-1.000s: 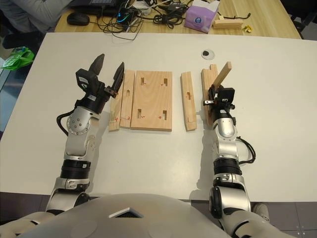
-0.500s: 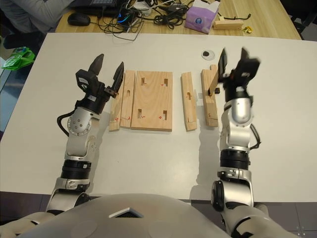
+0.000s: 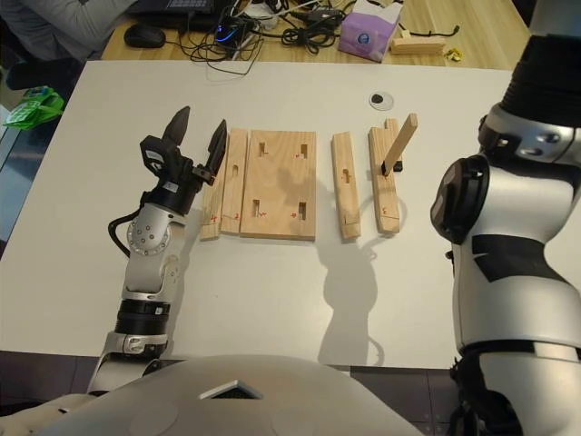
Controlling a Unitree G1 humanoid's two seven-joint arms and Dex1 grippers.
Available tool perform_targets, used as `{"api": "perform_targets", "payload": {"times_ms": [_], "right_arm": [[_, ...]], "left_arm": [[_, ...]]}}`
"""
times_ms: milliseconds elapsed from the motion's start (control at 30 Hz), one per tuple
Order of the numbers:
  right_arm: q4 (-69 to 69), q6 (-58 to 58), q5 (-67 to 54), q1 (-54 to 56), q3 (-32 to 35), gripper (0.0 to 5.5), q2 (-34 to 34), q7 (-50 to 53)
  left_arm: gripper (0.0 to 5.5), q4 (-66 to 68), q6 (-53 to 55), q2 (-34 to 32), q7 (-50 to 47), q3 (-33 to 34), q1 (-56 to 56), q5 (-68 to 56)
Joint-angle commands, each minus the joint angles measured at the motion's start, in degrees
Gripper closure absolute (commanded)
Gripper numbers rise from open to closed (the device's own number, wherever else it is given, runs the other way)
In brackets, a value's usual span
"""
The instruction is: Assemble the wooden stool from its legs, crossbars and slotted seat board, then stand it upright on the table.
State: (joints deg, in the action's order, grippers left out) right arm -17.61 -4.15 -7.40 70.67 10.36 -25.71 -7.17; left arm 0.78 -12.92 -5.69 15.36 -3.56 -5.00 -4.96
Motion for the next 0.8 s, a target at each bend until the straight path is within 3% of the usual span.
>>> {"api": "perform_targets", "payload": {"times_ms": [33,167,233,400,500,667,800], "right_arm": [[-31.8,-6.8,5.1,-19.1,-5.3,2.76,2.5,-4.3],[-50.5,-8.4,12.1,-50.1,-11.9,2.76,0.5,-5.7],[-52.0,-7.2,12.1,-57.6,-11.9,2.76,-0.5,-6.1],[-48.3,-0.3,6.6,-52.2,-6.3,2.76,1.0,-0.8],[-38.8,9.5,4.8,-49.5,-3.3,2.76,2.6,4.5],[-10.0,19.0,4.3,-55.0,-0.7,2.76,6.3,10.6],[7.9,15.0,3.8,-55.1,0.6,2.76,8.6,13.6]], "left_arm": [[2.33,-3.6,2.2,-0.1,0.0,-0.9,3.4,0.1],[2.33,-4.9,1.7,2.5,-3.5,0.1,7.9,-0.2],[2.33,-4.2,1.3,3.5,-4.8,0.9,8.9,-0.2],[2.33,-1.9,1.1,2.5,-5.2,2.7,3.8,-0.5],[2.33,-1.0,1.5,1.6,-4.3,3.2,1.7,-0.7],[2.33,-0.9,1.3,2.0,-3.8,2.2,2.3,-0.5],[2.33,-1.0,1.3,2.6,-4.0,1.7,2.5,-0.4]]}}
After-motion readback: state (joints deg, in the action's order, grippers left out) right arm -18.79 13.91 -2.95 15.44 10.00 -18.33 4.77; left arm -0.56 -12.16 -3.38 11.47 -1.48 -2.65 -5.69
